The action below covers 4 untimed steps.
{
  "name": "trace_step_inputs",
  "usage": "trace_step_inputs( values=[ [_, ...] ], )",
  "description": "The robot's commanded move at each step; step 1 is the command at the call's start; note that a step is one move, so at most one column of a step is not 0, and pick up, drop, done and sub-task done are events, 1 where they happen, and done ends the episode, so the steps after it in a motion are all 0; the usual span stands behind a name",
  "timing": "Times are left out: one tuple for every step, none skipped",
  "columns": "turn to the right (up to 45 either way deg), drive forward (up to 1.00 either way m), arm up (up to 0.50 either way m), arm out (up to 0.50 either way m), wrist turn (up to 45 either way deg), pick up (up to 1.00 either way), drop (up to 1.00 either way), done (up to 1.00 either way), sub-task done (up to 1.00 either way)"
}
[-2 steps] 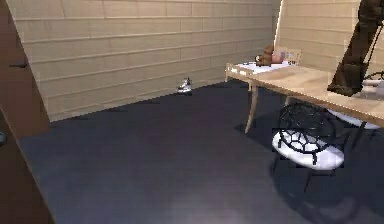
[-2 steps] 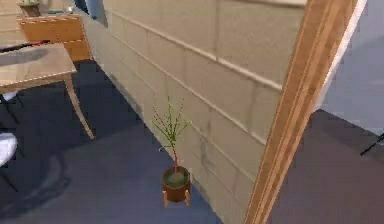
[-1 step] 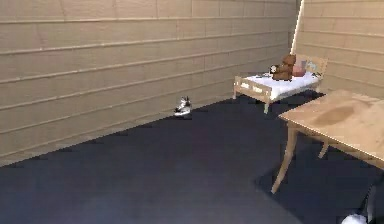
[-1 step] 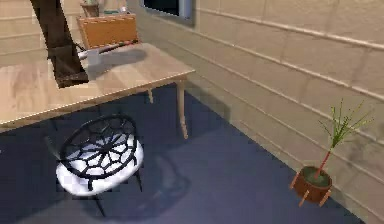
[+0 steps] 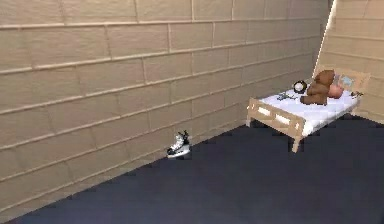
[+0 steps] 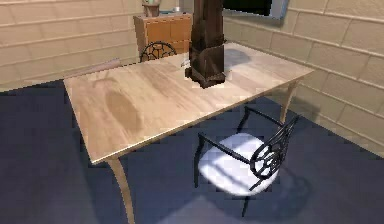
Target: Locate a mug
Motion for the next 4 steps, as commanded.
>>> trace_step_inputs(
  values=[
    [9.0, 0.00, 0.00, 0.00, 0.0, 0.00, 0.00, 0.00, 0.00],
    [0.0, 0.25, 0.00, 0.00, 0.0, 0.00, 0.00, 0.00, 0.00],
    [30.0, 0.00, 0.00, 0.00, 0.0, 0.00, 0.00, 0.00, 0.00],
    [0.0, 0.35, 0.00, 0.00, 0.0, 0.00, 0.00, 0.00, 0.00]
  ],
)
